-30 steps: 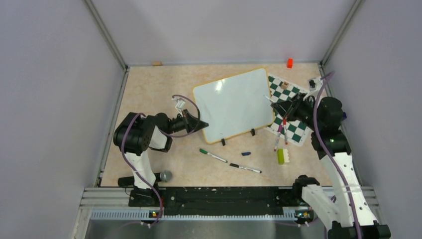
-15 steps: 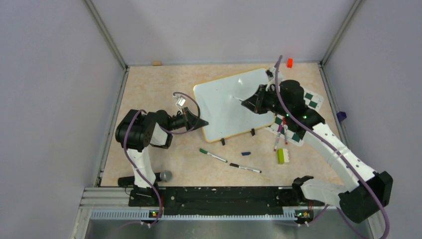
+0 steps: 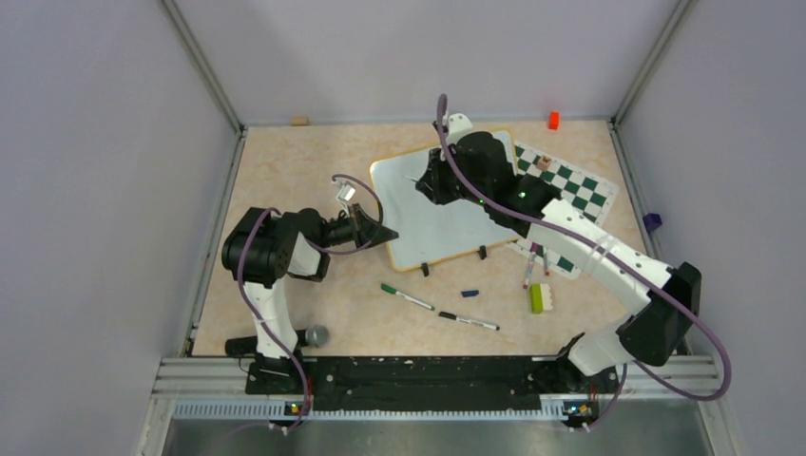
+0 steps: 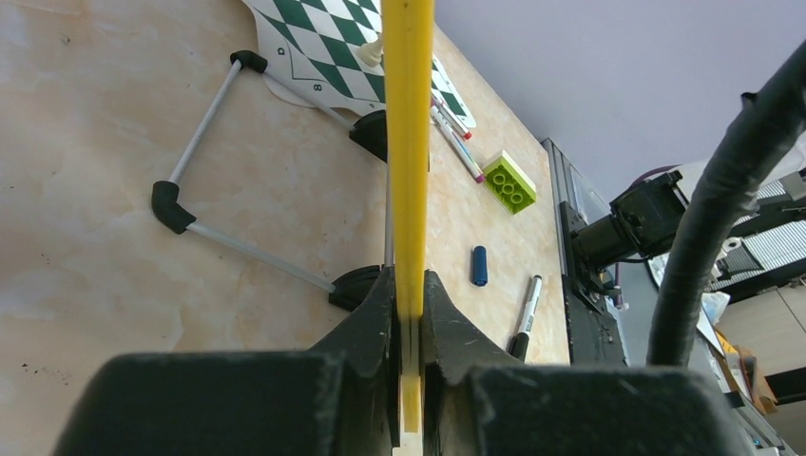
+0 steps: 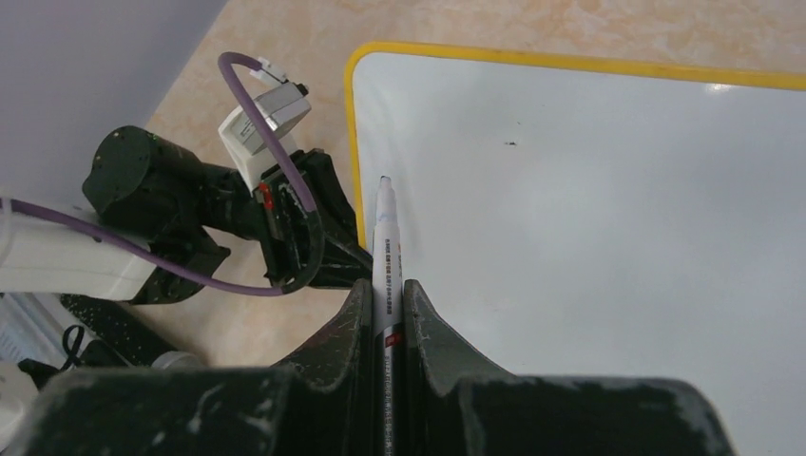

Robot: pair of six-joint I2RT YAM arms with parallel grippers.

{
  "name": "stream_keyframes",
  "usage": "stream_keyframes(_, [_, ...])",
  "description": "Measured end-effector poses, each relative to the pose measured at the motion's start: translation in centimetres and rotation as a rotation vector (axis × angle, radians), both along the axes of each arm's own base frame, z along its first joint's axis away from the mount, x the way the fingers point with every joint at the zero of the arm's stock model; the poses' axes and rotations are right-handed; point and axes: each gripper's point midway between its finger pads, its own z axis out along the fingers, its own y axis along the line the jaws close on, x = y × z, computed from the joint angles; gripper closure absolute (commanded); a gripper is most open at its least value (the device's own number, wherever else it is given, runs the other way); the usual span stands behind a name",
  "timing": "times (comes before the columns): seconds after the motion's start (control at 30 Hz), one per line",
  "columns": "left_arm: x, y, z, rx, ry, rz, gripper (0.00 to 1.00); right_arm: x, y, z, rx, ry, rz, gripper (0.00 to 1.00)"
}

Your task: Write a sentence on the whiteboard

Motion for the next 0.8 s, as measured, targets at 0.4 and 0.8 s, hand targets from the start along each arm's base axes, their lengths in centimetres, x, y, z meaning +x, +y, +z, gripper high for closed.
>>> stream_keyframes(0.4, [-0.2, -0.1, 0.0, 0.012, -0.041, 0.003, 1.0, 2.4, 3.7, -2.2, -0.141, 0.009, -0.038, 1.0])
stream_keyframes(0.8, [-0.2, -0.1, 0.0, 0.011, -0.039, 0.002, 1.0, 3.4, 5.4, -2.6, -0.169, -0.003, -0.038, 1.0])
